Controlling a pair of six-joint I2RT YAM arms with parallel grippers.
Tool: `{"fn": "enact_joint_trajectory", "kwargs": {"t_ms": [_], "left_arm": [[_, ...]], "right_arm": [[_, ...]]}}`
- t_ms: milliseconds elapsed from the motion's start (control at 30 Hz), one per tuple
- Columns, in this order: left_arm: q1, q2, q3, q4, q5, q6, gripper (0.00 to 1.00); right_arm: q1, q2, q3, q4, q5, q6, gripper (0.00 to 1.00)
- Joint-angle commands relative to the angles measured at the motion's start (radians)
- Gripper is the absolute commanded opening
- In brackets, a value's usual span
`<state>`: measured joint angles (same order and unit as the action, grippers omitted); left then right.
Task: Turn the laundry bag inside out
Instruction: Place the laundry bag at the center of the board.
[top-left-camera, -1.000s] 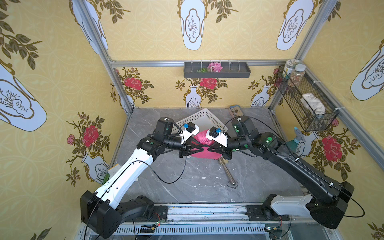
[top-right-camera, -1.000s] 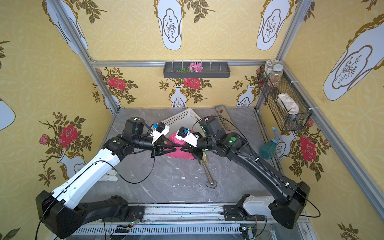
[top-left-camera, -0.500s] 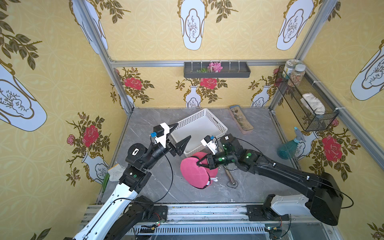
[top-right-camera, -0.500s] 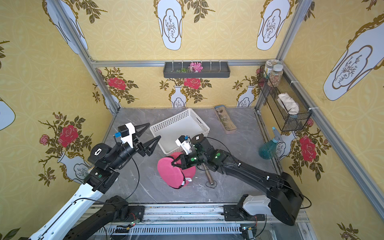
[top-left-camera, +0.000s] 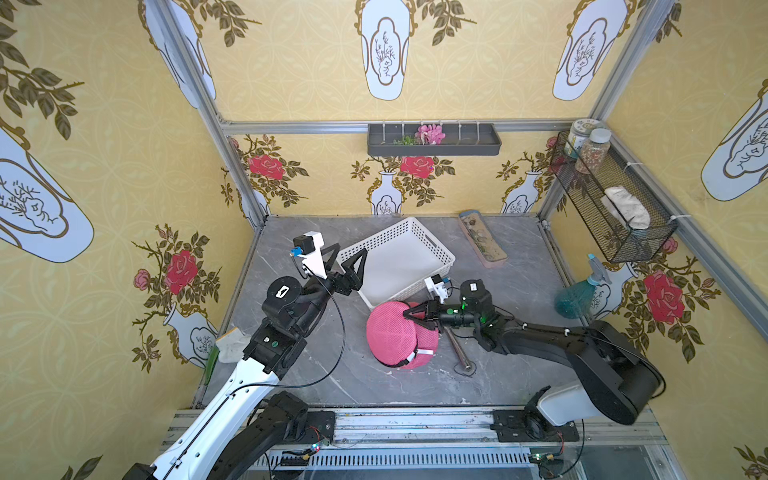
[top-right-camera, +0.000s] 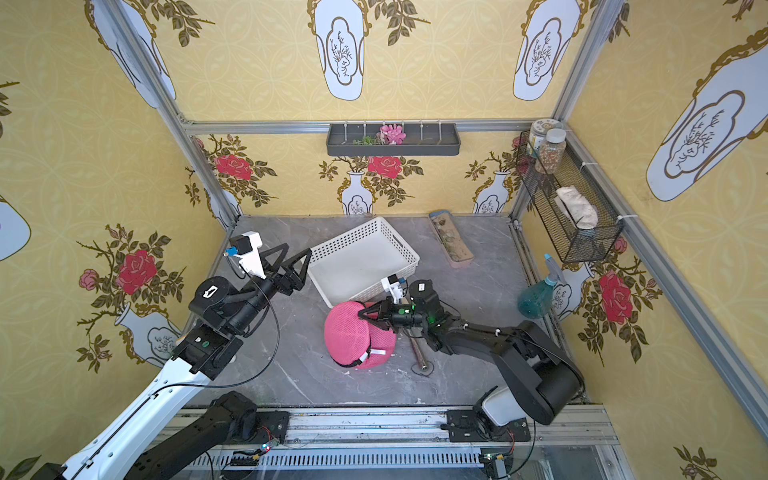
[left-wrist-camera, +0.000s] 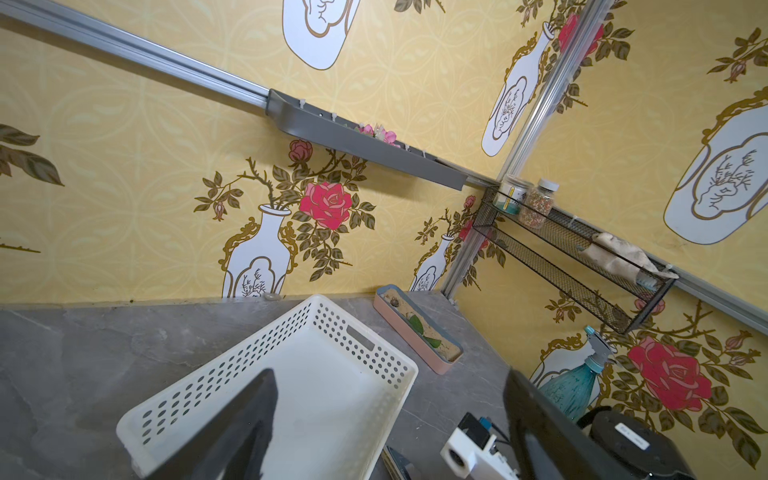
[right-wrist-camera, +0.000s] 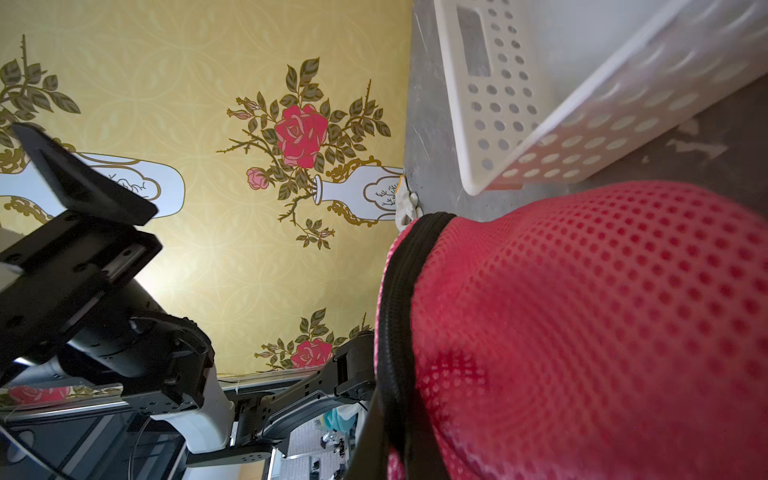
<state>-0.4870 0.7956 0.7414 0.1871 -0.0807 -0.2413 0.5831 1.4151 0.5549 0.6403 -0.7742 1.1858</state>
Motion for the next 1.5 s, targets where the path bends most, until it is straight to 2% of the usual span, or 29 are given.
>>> {"fn": "enact_joint_trajectory", "kwargs": {"t_ms": [0, 67, 133, 200, 233, 467, 600, 667, 700, 767, 800, 933, 1000, 1067, 1167, 1267, 1367, 1467], "left_arm": [[0.006, 0.017, -0.011, 0.004, -0.008, -0.022, 0.87], [0.010, 0.036, -0.014, 0.004, 0.000, -0.029, 0.86], [0.018, 0.055, -0.017, 0.002, 0.024, -0.053, 0.85], [0.024, 0.084, -0.005, -0.028, 0.136, -0.078, 0.84], [0.057, 0.101, 0.005, -0.058, 0.189, -0.078, 0.84], [0.059, 0.158, 0.008, -0.314, 0.410, -0.116, 0.81], [0.058, 0.216, -0.008, -0.420, 0.551, -0.153, 0.76], [0.059, 0.259, -0.021, -0.453, 0.590, -0.177, 0.75], [0.058, 0.279, -0.033, -0.451, 0.609, -0.181, 0.74], [0.056, 0.314, -0.060, -0.429, 0.651, -0.217, 0.71], [0.050, 0.322, -0.072, -0.412, 0.669, -0.227, 0.69], [-0.015, 0.330, -0.099, -0.359, 0.654, -0.250, 0.65], [-0.019, 0.335, -0.103, -0.351, 0.630, -0.262, 0.64], [-0.019, 0.324, -0.104, -0.346, 0.578, -0.270, 0.64], [-0.018, 0.287, -0.110, -0.336, 0.446, -0.297, 0.70], [-0.018, 0.240, -0.138, -0.292, 0.350, -0.342, 0.72], [-0.016, 0.208, -0.153, -0.279, 0.296, -0.371, 0.73], [-0.016, 0.181, -0.162, -0.279, 0.265, -0.388, 0.73]], "right_arm": [[-0.055, -0.083, 0.011, -0.322, -0.040, -0.197, 0.07], [-0.081, -0.097, -0.004, -0.386, -0.056, -0.236, 0.10], [-0.105, -0.087, -0.029, -0.363, -0.076, -0.234, 0.10], [-0.116, -0.075, -0.042, -0.322, -0.088, -0.215, 0.09], [-0.116, -0.075, -0.040, -0.311, -0.089, -0.210, 0.10], [-0.129, -0.103, 0.011, -0.426, -0.066, -0.269, 0.31], [-0.137, -0.110, 0.042, -0.520, -0.047, -0.325, 0.27], [-0.137, -0.107, 0.061, -0.559, -0.044, -0.352, 0.29], [-0.137, -0.107, 0.071, -0.580, -0.046, -0.365, 0.33], [-0.135, -0.129, 0.111, -0.676, -0.028, -0.403, 0.53], [-0.133, -0.150, 0.129, -0.723, -0.010, -0.422, 0.59], [-0.116, -0.271, 0.237, -1.059, 0.167, -0.524, 0.84], [-0.043, -0.286, 0.309, -1.234, 0.309, -0.566, 0.93], [0.097, -0.275, 0.373, -1.358, 0.500, -0.550, 1.00], [0.271, -0.226, 0.435, -1.453, 0.739, -0.474, 0.97], [0.383, -0.147, 0.499, -1.496, 0.886, -0.434, 0.97], [0.414, -0.064, 0.535, -1.490, 0.956, -0.428, 0.97], [0.413, 0.009, 0.545, -1.415, 0.936, -0.435, 0.98]]}}
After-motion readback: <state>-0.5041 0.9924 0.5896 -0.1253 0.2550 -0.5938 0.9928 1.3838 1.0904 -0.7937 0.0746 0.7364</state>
